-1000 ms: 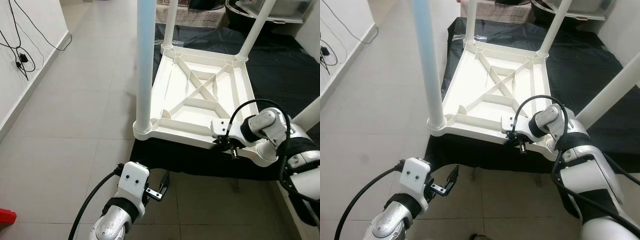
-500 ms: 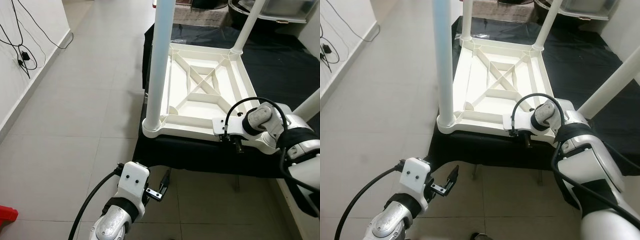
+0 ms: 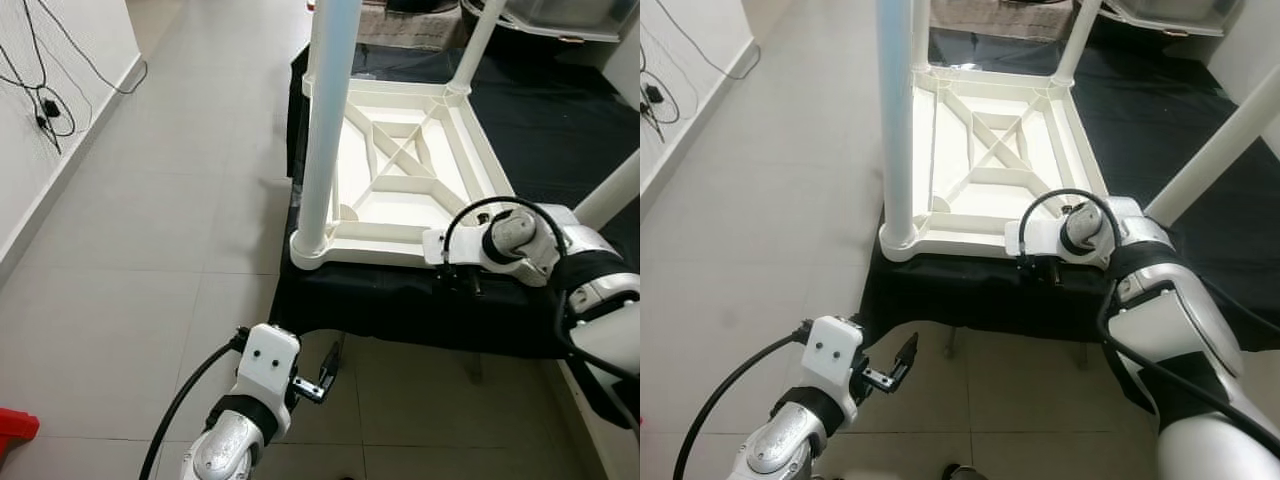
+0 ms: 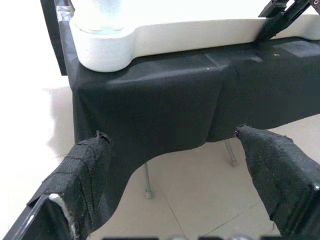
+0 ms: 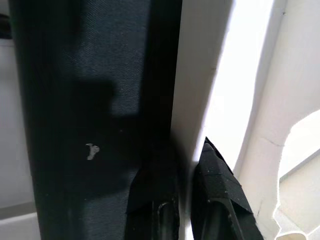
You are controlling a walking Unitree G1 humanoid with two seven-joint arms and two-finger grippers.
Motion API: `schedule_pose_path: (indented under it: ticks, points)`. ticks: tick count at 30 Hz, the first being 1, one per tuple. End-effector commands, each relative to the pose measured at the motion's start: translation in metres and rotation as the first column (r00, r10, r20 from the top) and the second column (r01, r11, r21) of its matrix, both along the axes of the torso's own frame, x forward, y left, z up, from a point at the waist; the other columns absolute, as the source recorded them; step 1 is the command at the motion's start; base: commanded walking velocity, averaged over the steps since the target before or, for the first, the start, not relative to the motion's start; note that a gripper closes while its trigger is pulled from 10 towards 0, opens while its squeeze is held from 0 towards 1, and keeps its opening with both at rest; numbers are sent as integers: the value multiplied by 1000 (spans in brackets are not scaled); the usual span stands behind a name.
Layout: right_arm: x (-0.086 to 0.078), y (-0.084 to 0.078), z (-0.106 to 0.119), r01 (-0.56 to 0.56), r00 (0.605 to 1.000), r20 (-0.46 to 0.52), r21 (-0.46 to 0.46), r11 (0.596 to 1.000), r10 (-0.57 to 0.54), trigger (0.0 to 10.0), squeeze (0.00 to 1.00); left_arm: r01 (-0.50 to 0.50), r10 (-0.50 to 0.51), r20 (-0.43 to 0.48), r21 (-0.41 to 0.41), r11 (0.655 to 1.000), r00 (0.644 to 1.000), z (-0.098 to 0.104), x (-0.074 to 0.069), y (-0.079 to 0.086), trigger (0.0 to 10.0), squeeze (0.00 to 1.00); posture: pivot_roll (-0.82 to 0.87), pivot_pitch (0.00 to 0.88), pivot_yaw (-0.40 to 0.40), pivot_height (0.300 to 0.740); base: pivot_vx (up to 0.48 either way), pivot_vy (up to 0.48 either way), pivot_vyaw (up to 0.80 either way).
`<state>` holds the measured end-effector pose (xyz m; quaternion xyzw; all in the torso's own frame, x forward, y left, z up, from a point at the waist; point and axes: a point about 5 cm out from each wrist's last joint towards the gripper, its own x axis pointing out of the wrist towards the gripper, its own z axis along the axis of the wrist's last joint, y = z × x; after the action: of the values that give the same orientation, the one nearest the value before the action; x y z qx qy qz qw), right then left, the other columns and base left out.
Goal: Building children table
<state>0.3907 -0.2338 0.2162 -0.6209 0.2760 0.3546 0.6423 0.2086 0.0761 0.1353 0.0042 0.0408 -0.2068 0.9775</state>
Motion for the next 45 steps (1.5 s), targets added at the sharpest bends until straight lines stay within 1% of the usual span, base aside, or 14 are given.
schedule_pose_path:
  ticks: [1, 2, 4, 5, 8, 9, 24, 29, 31, 32, 36, 41, 42, 45]
  points:
    - [6, -2, 10, 6, 988, 151, -29, 1000, -1, 10000, 0, 4, -4, -17, -9, 1000, 1000, -4, -2, -1, 10000, 0, 52, 202, -90, 740, 0, 0, 0]
    - [6, 0, 10, 2, 989, 150, -21, 1000, 2, 10000, 710, 4, -4, -17, -8, 1000, 1000, -4, -1, -1, 10000, 0, 53, 201, -90, 740, 0, 0, 0]
    - [6, 0, 10, 2, 989, 150, -21, 1000, 2, 10000, 710, 4, -4, -17, -8, 1000, 1000, -4, -1, -1, 10000, 0, 53, 201, -90, 740, 0, 0, 0]
    - [5, 0, 9, -8, 991, 132, -19, 1000, 11, 10000, 1000, 4, -4, -17, -7, 1000, 1000, -4, -1, -1, 10000, 0, 55, 200, -90, 740, 0, 0, 0]
    - [5, 1, 8, -18, 993, 116, -18, 1000, 20, 10000, 1000, 4, -4, -17, -6, 1000, 1000, -4, -1, -1, 10000, 0, 54, 199, -90, 740, 0, 0, 0]
    - [5, 0, 11, -7, 992, 122, -20, 1000, 10, 10000, 0, 4, -4, -17, -6, 1000, 1000, -4, -1, -1, 10000, 0, 52, 199, -90, 740, 0, 0, 0]
    - [-6, -11, 62, -77, 995, 78, 236, 969, 60, 10000, 0, 5, -5, -18, 0, 1000, 1000, -8, 3, 0, 10000, 0, 46, 172, -83, 740, 0, 0, 0]
    - [-9, -9, 72, -104, 994, 83, 434, 895, 75, 10000, 0, 5, -5, -17, 5, 1000, 1000, -11, 7, 1, 10000, 0, 42, 147, -81, 740, 0, 0, 0]
    - [-6, 0, 76, -119, 990, 136, 633, 765, 42, 10000, 0, -1, 1, -16, 9, 1000, 1000, -12, 9, 2, 10000, 0, 47, 128, -76, 740, 0, 0, 0]
    - [-6, 0, 76, -119, 990, 136, 633, 765, 42, 10000, 0, -1, 1, -16, 9, 1000, 1000, -12, 9, 2, 10000, 0, 47, 128, -76, 740, 0, 0, 0]
    - [1, 12, 64, -125, 971, 199, 899, 419, -136, 10000, 0, -22, 22, -13, 17, 1000, 1000, -16, 15, 7, 10000, 0, 47, 100, -65, 740, 0, 0, 0]
    - [-3, 22, 25, -113, 942, 188, 958, 265, -278, 10000, 0, -34, 34, -12, 22, 999, 999, -19, 20, 12, 10000, 0, 47, 85, -61, 740, 0, 0, 0]
    - [-12, 31, -3, -105, 898, 169, 979, 176, -407, 10000, 0, -44, 45, -12, 32, 999, 999, -22, 23, 15, 10000, 0, 46, 66, -52, 740, 0, 0, 0]
    - [-21, 39, -22, -72, 868, 105, 994, 87, -485, 10000, 0, -46, 47, -12, 40, 998, 999, -23, 25, 16, 10000, 0, 47, 60, -50, 740, 0, 0, 0]
